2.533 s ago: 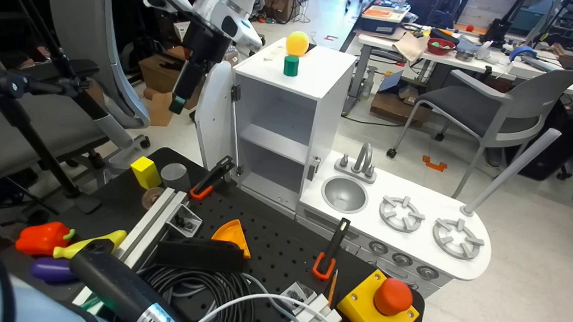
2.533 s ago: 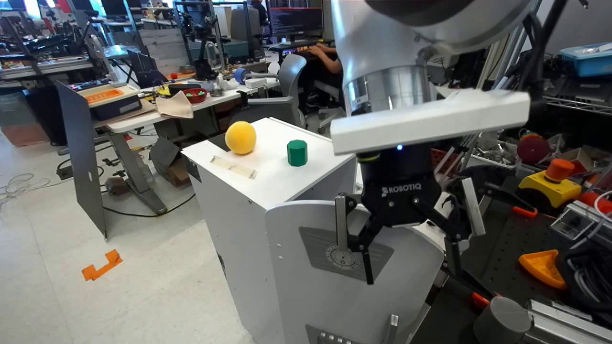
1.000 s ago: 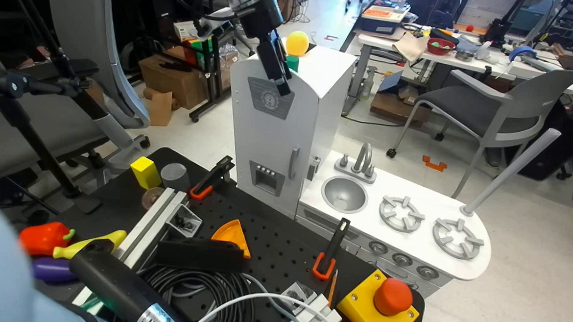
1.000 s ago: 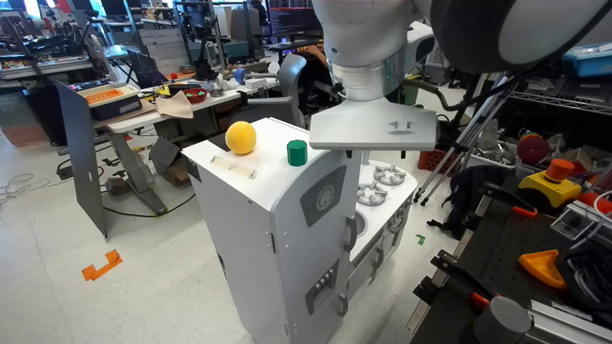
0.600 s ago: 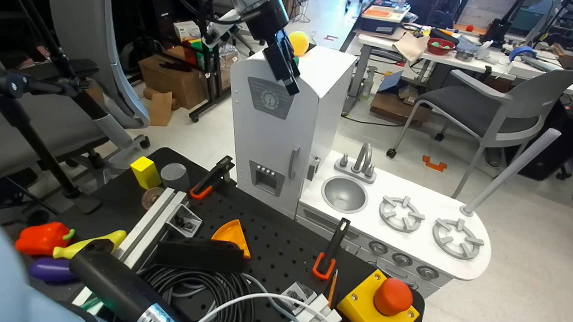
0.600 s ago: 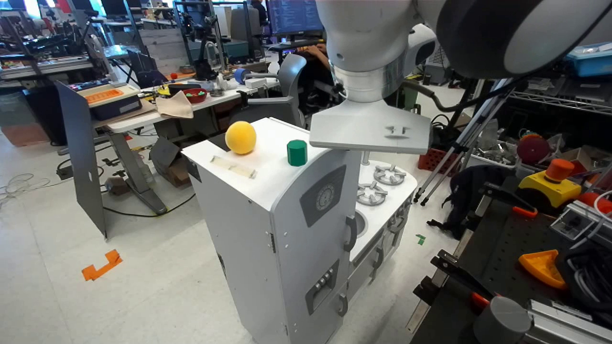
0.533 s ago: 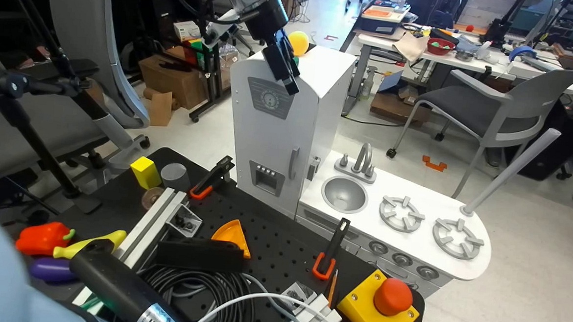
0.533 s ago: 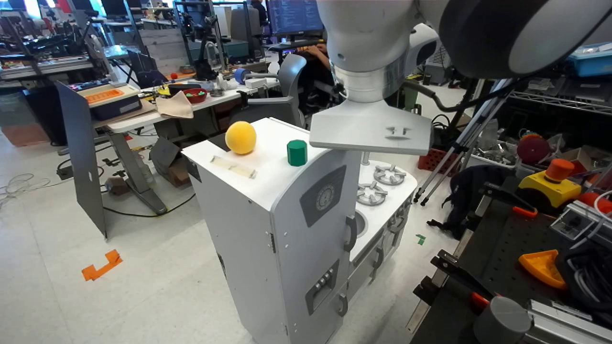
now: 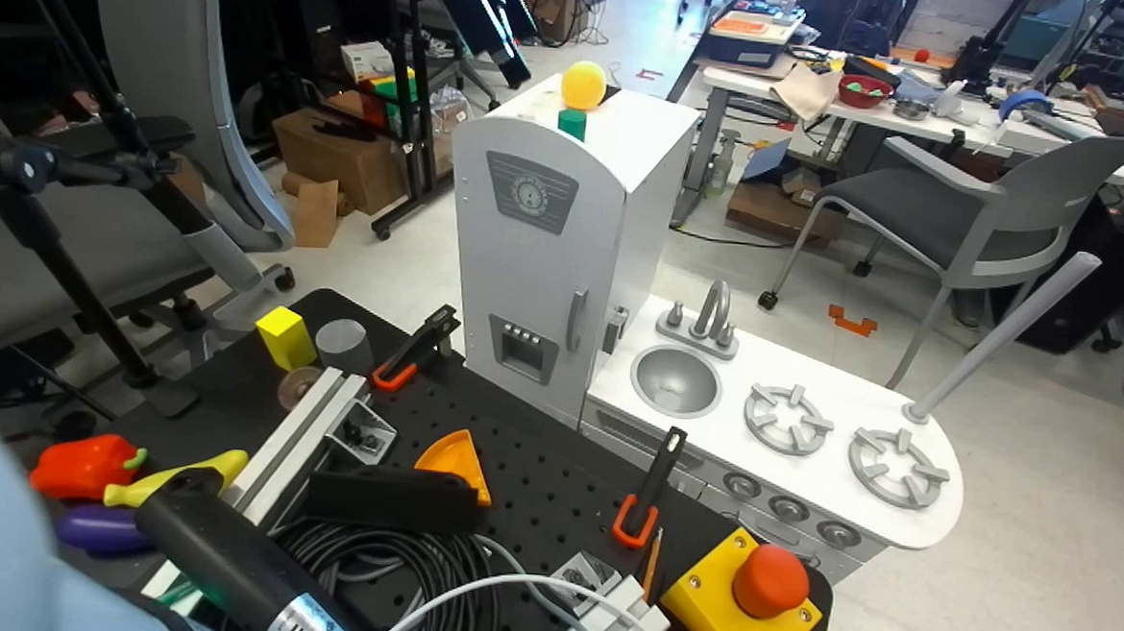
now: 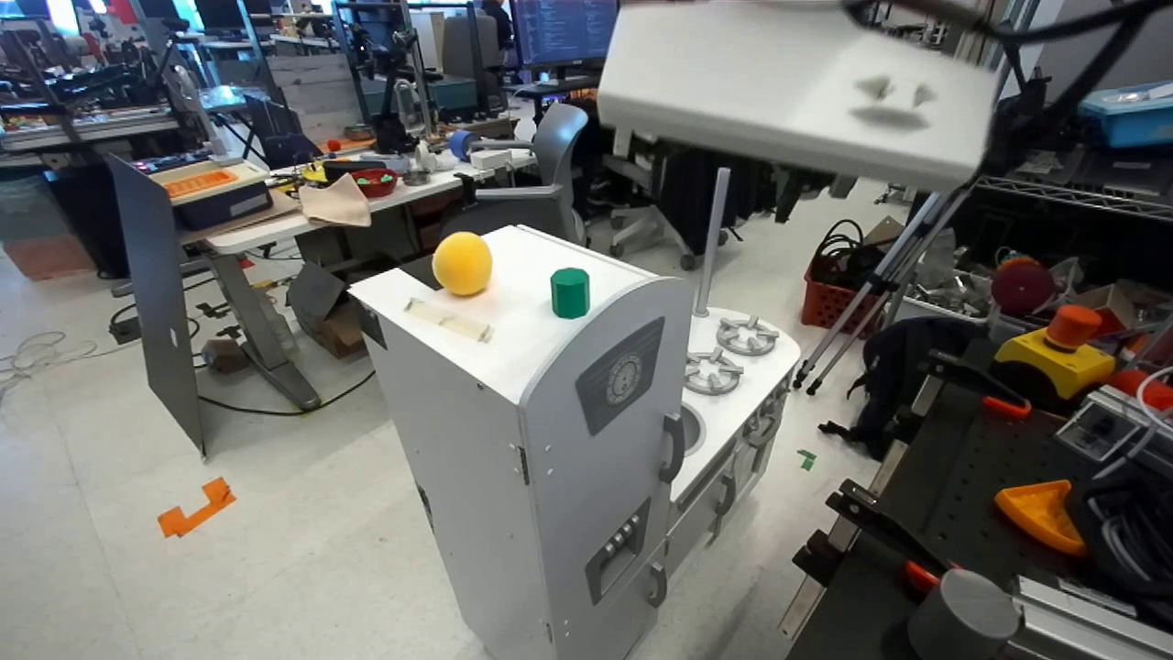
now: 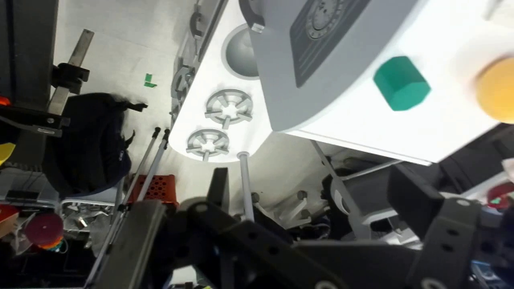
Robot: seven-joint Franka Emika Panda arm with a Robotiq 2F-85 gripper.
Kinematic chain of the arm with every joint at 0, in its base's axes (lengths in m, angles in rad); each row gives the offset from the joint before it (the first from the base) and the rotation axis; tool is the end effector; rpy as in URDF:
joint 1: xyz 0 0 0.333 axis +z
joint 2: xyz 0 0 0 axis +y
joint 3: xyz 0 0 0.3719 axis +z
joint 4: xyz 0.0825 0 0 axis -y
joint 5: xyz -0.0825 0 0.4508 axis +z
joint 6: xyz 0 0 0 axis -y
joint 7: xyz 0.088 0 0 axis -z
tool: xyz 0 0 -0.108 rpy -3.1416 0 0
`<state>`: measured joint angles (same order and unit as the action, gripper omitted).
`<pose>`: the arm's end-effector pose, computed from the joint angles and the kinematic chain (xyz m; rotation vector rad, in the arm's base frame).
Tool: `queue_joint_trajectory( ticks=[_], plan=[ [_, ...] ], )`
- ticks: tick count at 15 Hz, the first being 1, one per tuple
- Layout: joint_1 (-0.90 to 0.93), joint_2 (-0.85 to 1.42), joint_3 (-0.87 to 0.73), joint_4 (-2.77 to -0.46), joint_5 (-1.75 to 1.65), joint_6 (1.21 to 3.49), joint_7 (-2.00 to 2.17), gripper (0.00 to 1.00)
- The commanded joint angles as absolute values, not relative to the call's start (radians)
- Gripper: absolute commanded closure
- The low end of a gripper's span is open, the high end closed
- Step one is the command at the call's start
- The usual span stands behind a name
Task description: Close the cupboard drawer
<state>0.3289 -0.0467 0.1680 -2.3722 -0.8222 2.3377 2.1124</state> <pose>0.4831 0.2481 0.3563 2.4987 -1.4154 0.8521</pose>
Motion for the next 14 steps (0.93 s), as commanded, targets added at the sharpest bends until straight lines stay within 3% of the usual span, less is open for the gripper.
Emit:
queue_joint_trajectory(
  ticks=[1, 14],
  plan=[
    [0.306, -0.241, 0.227, -2.480, -0.813, 2.407, 2.126, 0.00],
    [0.283, -0.243, 0.265, -2.472, -0.760, 2.383, 2.062, 0.00]
  ],
)
